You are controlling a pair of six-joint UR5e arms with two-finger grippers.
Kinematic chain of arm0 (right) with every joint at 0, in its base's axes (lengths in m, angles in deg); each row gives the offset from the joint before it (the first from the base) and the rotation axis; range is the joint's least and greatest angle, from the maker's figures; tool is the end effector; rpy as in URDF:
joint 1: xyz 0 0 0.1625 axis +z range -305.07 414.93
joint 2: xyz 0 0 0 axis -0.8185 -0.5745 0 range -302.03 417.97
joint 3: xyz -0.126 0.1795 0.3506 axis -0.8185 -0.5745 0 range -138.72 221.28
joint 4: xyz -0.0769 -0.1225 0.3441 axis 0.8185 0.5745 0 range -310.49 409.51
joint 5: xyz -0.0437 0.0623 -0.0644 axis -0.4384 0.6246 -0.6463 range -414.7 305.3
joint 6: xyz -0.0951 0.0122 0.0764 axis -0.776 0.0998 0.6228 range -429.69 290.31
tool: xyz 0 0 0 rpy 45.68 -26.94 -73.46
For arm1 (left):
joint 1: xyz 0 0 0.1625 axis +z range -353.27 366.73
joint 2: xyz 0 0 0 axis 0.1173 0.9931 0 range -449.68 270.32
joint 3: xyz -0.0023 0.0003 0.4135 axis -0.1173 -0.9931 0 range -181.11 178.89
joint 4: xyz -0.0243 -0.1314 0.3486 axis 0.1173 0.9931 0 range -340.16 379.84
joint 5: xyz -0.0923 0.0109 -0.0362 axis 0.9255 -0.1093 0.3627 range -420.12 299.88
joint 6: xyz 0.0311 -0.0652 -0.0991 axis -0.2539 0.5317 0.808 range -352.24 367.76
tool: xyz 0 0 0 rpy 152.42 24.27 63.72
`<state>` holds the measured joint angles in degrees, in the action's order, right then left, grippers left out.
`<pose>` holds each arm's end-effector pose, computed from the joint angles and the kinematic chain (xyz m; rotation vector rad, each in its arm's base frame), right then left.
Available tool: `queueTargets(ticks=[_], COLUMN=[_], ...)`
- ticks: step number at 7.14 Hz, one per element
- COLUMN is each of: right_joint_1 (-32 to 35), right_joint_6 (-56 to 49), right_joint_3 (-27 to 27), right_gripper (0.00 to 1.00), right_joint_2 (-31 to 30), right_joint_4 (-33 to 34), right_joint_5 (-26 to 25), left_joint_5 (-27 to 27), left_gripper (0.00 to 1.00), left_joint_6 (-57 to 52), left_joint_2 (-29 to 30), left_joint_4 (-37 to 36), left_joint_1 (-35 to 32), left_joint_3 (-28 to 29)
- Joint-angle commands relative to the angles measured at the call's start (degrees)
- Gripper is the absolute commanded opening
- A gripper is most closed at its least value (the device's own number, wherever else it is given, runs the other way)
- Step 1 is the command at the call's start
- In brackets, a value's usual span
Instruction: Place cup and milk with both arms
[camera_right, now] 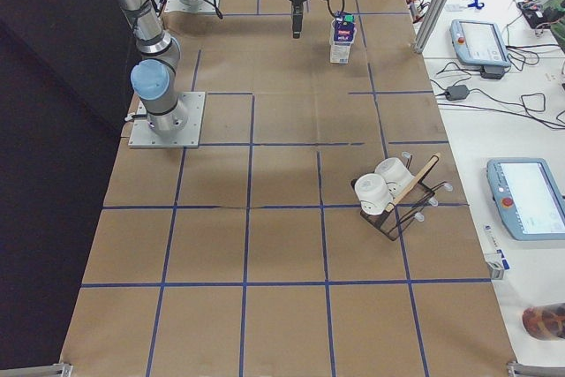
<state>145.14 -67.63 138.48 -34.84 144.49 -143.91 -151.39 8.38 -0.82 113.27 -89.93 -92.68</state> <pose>0.1365 -0.4277 0.4274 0.0506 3.1272 -0.0156 -0.1798 -0.4137 0.4443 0.1656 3.1091 0.1026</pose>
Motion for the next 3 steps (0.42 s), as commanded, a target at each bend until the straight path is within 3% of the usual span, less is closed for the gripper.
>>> queueTargets(ticks=[1,3], right_joint_1=[-0.03,0.06], right_joint_6=[-0.03,0.05], right_joint_3=[0.00,0.00], right_gripper=[1.00,1.00], right_joint_2=[0.00,0.00], right_joint_4=[-0.05,0.12], right_joint_5=[0.00,0.00], left_joint_5=[-0.04,0.04], left_gripper=[1.00,1.00], left_joint_6=[0.00,0.00], left_joint_2=[0.00,0.00], left_joint_4=[0.00,0.00], left_joint_1=[0.08,0.08], left_joint_3=[0.07,0.07])
